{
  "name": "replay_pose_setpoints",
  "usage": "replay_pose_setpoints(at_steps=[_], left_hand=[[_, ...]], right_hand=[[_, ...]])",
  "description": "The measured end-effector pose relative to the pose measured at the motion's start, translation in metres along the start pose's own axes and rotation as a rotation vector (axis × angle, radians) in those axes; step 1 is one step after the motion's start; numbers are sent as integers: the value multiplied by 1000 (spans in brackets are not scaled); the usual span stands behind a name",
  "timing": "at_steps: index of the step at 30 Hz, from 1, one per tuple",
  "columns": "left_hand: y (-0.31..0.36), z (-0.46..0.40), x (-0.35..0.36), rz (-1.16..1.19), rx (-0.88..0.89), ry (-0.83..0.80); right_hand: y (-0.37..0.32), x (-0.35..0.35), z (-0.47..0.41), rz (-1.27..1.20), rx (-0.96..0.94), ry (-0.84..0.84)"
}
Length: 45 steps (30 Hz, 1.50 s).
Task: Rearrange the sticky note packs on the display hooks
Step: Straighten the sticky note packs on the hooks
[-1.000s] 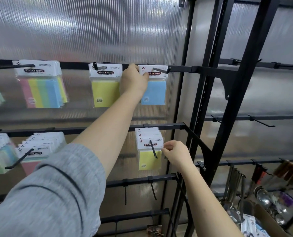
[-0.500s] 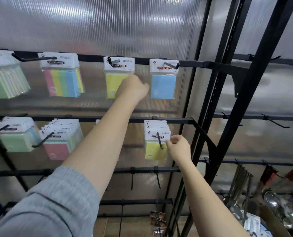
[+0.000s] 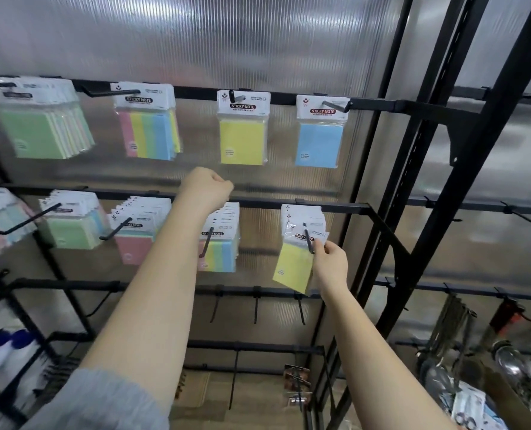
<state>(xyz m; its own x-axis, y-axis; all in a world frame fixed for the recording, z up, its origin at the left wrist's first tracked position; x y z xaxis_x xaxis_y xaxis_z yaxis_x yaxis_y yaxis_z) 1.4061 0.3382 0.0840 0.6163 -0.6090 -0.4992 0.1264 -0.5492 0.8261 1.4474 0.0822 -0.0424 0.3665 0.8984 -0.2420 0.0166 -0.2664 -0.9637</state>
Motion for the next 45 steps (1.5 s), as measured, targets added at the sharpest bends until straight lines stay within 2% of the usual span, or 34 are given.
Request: replay_pose_setpoints(at_steps=[5,18,26,29,32,36,39,43,45], left_hand=[[-32,-7,-5,32,-51,-33],[-104,-7,-21,-16,-63,-8],[-133,-13,11,-135,-48,-117],[-137,-7,27,-60,-63,-161],[-138,2,31,27,-44,-99],[-144,12,29,8,-20,2],[-150,20,33,122,-34,48],[-152,24,24,59,22,211],[-152,24,27,72,24,208]], right_hand=[[0,-7,14,-54,78,106],[-18,-36,75,81,104,605],[-49,-43,85,11,-34,636],[-59,-47,87,-18,-93,640],[-65,-50,87,-41,-116,635],[-69,-51,87,-51,-137,644],[-69,-50,86,-72,-141,638],[-68,-49,86,-88,-143,627],[-70,-49,86,-83,-146,624]])
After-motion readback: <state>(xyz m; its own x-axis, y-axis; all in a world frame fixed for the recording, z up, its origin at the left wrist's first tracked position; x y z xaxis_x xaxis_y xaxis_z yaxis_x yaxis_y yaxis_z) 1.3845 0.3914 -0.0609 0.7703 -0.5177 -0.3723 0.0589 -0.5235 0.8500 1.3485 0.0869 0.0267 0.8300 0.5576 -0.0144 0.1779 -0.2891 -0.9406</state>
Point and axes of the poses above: each hand's wrist, its own z-axis away from the middle knuckle, its own x-axis out of the palm, y = z × x, the point moved 8 cm from there along -z, towards the middle knuckle, and after that the axes turned 9 degrees about y, right-handed, at the moved point
